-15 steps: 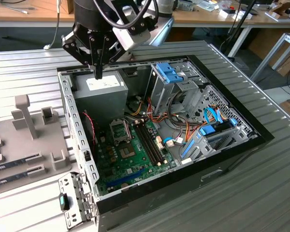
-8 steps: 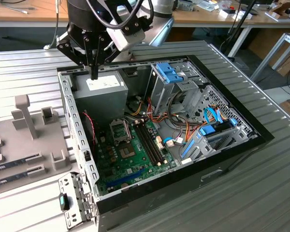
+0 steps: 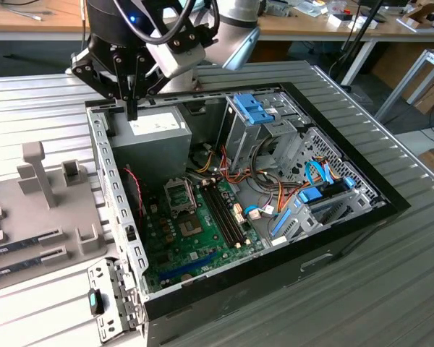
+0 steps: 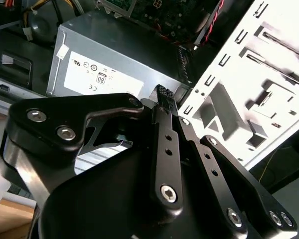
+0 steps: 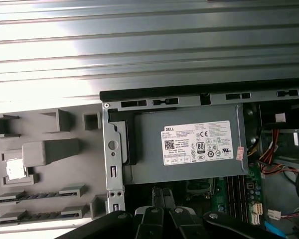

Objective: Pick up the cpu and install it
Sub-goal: 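Reach for the cpu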

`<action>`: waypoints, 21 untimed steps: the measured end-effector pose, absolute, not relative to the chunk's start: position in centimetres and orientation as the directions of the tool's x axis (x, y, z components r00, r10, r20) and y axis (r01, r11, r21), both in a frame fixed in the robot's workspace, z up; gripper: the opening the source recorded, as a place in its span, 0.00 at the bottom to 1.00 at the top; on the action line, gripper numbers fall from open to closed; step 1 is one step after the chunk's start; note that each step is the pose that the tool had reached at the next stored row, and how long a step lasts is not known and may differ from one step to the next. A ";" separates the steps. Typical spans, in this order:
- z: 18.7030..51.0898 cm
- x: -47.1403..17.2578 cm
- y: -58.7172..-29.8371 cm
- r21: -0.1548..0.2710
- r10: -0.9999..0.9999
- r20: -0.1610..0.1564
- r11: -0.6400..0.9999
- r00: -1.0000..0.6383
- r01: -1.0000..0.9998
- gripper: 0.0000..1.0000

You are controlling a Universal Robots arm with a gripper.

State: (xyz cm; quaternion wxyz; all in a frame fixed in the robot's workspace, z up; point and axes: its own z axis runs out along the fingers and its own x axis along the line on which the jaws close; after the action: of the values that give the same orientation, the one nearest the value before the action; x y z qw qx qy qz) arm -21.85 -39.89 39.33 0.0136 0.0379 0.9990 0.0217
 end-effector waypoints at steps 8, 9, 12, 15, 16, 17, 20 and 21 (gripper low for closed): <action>39.3 -23.0 -39.9 0.044 0.076 -0.026 0.996 -0.997 0.075 0.11; 39.3 -23.2 -39.9 0.044 0.076 -0.026 0.996 -0.997 0.075 0.11; 39.3 -23.6 -39.9 0.044 0.076 -0.026 0.996 -0.997 0.075 0.11; 39.3 -24.1 -39.9 0.044 0.076 -0.026 0.996 -0.997 0.075 0.11; 39.3 -24.2 -39.9 0.044 0.076 -0.026 0.996 -0.997 0.075 0.11; 39.3 -24.3 -39.9 0.044 0.076 -0.026 0.996 -0.997 0.075 0.11; 39.3 -24.5 -39.9 0.044 0.076 -0.026 0.996 -0.997 0.075 0.11; 39.3 -24.6 -39.9 0.044 0.076 -0.026 0.996 -0.997 0.075 0.11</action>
State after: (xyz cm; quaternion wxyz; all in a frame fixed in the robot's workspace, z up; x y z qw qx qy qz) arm -24.58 -39.89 39.33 0.0139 0.0379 0.9989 0.0217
